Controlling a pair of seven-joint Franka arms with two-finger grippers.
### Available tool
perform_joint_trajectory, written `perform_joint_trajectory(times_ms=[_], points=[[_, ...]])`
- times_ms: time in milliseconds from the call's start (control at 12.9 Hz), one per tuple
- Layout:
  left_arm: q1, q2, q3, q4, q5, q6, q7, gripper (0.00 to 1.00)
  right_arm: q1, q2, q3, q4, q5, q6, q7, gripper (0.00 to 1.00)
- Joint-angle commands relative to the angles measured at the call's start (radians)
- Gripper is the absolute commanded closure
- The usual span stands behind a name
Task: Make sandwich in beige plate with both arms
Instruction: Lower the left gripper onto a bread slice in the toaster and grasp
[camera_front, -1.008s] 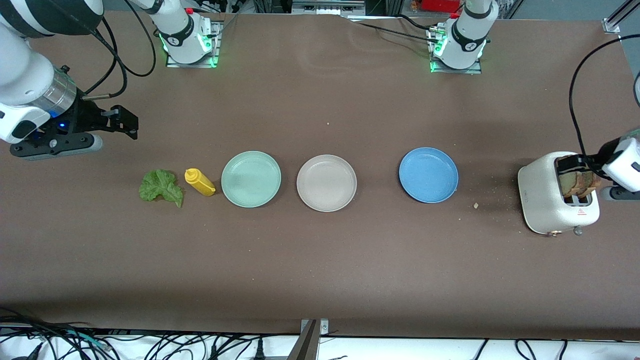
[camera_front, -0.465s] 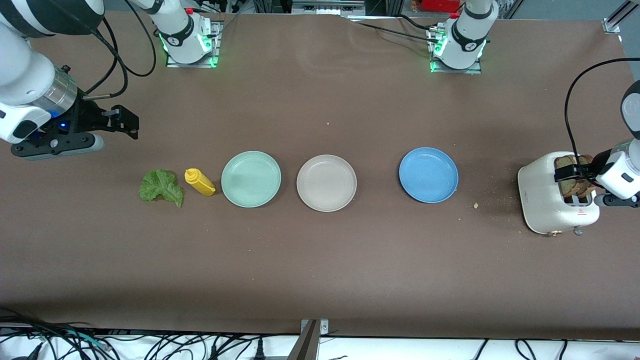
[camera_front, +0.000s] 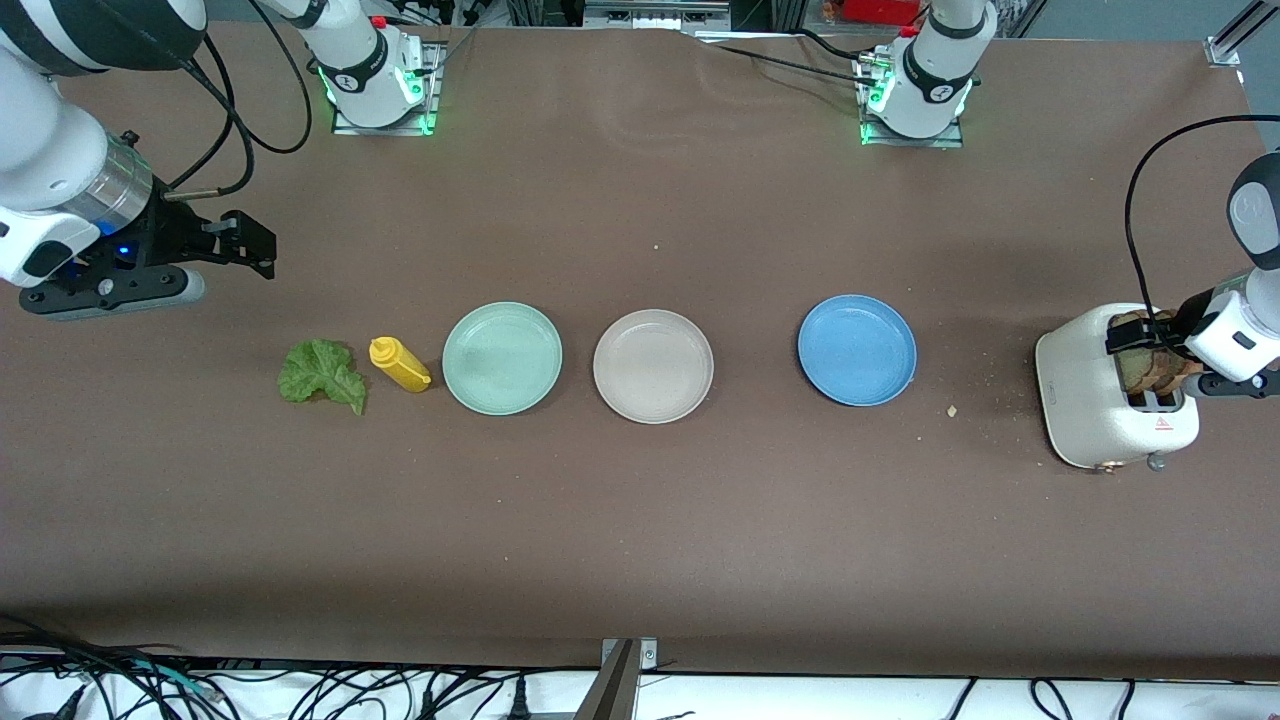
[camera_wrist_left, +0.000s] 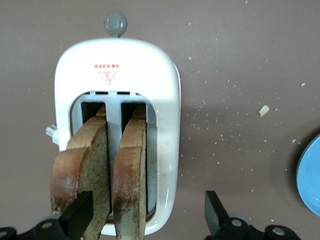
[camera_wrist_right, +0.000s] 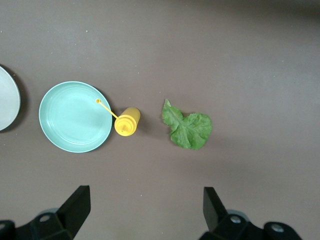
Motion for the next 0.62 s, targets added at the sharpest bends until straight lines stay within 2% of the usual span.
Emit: perform_joint_trajectory(times_ms=[0, 155, 233, 543], points=[[0.020, -0.034, -0.013, -0.042, 0.022, 0.019, 0.020, 0.43, 0.000, -0.009, -0.005, 0.003, 0.019, -0.011, -0.013, 0.00], [0.025, -0.034, -0.014, -0.039, 0.022, 0.006, 0.019, 0.97, 0.000, -0.009, -0.005, 0.003, 0.019, -0.012, -0.013, 0.00], [0.025, -0.034, -0.014, -0.038, 0.022, 0.005, 0.016, 1.00, 0.000, -0.009, -0.005, 0.003, 0.019, -0.011, -0.013, 0.00], [0.025, -0.041, -0.017, -0.025, 0.022, 0.003, 0.010, 1.00, 0.000, -0.009, -0.005, 0.003, 0.019, -0.012, -0.012, 0.00]])
